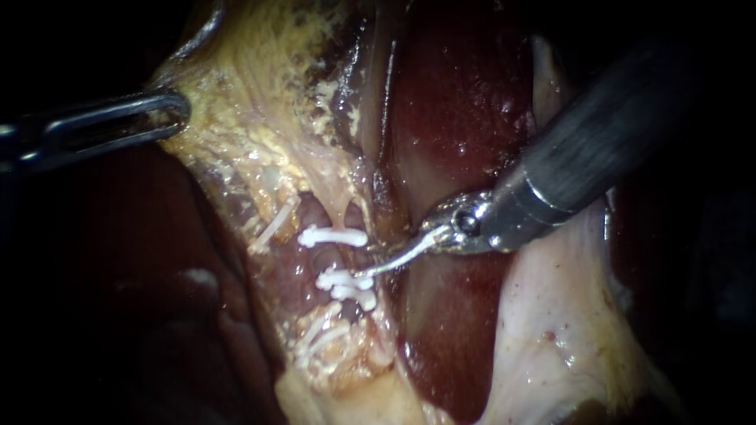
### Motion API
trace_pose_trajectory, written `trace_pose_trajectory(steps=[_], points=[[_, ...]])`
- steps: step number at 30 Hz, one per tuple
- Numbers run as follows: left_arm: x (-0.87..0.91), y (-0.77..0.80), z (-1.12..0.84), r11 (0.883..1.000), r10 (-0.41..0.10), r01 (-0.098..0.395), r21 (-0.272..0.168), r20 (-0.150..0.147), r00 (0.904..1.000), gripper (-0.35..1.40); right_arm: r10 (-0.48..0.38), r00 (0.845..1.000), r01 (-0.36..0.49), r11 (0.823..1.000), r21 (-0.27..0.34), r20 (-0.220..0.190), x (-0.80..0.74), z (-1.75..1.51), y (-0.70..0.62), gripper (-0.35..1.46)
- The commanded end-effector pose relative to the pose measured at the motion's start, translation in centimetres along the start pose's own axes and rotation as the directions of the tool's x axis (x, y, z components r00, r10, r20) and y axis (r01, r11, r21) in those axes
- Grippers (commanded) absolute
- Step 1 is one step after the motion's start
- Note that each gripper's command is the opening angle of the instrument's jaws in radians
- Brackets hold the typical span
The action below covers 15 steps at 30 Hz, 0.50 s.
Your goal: Go to the cutting position right tube
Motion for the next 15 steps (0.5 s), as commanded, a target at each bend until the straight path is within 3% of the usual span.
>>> trace_pose_trajectory(steps=[1, 7, 9, 15], points=[[0.0, 0.0, 0.0, 1.0, 0.0, 0.0, 0.0, 0.0, 1.0, -0.35, 0.0, 1.0, 0.0, 1.0, 0.006, -0.002, 0.0, 0.02, 0.01, 1.3], [0.0, 0.0, 0.0, 1.0, 0.0, 0.0, 0.0, 0.0, 1.0, -0.35, 0.001, 1.0, -0.001, 0.999, 0.033, 0.001, -0.03, 0.14, 0.07, 1.3], [0.0, 0.01, 0.0, 1.0, 0.0, 0.0, 0.001, 0.0, 1.0, -0.35, -0.037, 0.999, 0.037, 0.998, 0.043, 0.002, -0.03, 0.18, 0.08, 1.3], [0.0, 0.02, 0.0, 1.0, 0.001, -0.001, 0.002, -0.001, 1.0, -0.35, -0.09, 0.995, 0.092, 0.993, 0.077, -0.036, 0.02, 0.24, 0.06, 1.3]])
